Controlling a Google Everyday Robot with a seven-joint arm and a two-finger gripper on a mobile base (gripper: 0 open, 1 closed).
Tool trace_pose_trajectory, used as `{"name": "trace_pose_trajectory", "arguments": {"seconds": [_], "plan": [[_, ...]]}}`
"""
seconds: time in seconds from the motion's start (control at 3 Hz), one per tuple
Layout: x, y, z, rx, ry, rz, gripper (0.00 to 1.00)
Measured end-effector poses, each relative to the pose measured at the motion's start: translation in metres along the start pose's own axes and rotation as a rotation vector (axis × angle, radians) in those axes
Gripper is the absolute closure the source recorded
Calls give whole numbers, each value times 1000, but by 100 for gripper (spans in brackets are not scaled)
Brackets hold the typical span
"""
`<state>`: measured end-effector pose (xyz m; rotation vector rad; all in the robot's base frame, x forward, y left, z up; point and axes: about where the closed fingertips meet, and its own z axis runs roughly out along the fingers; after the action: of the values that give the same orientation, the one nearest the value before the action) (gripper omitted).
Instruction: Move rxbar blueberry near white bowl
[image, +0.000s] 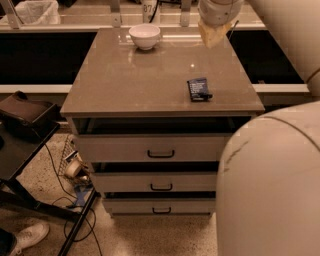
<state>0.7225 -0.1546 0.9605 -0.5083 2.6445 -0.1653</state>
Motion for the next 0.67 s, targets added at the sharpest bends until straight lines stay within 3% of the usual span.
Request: {"name": "trace_pose_trajectory", "arguments": {"seconds": [0.33,0.67], "plan": [[38,-9,23,-33,59,139,31],[42,-8,29,-34,71,155,26]]}}
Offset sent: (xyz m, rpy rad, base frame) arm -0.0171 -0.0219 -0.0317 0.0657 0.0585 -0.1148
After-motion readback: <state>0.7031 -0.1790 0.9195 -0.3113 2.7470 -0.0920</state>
